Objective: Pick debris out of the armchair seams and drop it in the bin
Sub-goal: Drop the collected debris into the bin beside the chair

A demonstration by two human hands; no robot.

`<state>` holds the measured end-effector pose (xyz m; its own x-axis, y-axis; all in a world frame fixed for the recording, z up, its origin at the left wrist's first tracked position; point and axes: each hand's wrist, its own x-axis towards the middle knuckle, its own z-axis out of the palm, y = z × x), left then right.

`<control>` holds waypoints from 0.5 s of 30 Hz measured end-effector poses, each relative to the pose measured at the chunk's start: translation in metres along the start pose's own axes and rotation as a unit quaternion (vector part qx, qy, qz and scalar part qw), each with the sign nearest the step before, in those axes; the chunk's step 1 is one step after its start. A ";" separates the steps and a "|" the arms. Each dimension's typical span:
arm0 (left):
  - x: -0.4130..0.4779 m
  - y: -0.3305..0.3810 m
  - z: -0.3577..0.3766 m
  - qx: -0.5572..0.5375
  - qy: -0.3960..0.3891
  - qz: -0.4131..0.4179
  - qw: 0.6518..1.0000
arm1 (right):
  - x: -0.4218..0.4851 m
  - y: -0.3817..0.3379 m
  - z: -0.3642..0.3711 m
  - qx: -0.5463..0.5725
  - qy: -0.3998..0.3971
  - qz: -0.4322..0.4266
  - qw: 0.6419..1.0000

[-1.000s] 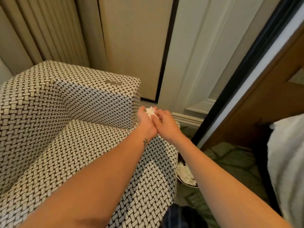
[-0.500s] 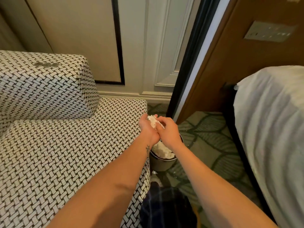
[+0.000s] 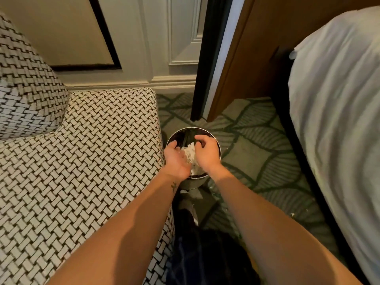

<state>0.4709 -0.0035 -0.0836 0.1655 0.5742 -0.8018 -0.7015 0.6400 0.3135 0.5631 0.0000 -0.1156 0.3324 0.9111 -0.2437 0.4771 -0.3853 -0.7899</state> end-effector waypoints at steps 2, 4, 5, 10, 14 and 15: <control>0.006 0.002 -0.019 -0.002 0.019 0.003 1.000 | -0.013 -0.007 0.010 -0.004 -0.028 -0.004 1.000; 0.004 0.001 -0.021 0.005 0.017 0.002 1.000 | -0.020 -0.014 0.008 0.003 -0.047 -0.014 0.999; 0.001 0.001 -0.020 0.000 0.012 0.006 1.000 | -0.021 -0.017 0.008 0.007 -0.054 -0.019 0.998; -0.039 0.012 -0.021 -0.036 -0.055 0.014 0.998 | -0.051 -0.051 0.008 0.023 -0.082 -0.037 0.996; -0.088 0.034 -0.032 -0.067 -0.110 0.049 0.990 | -0.089 -0.094 0.009 0.040 -0.096 -0.081 0.991; -0.101 0.040 -0.038 -0.073 -0.115 0.054 0.989 | -0.100 -0.105 0.010 0.043 -0.103 -0.089 0.990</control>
<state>0.3996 -0.0557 -0.0097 0.2249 0.7473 -0.6252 -0.8142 0.4966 0.3008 0.4714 -0.0493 -0.0138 0.0729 0.9772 -0.1992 0.4396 -0.2108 -0.8731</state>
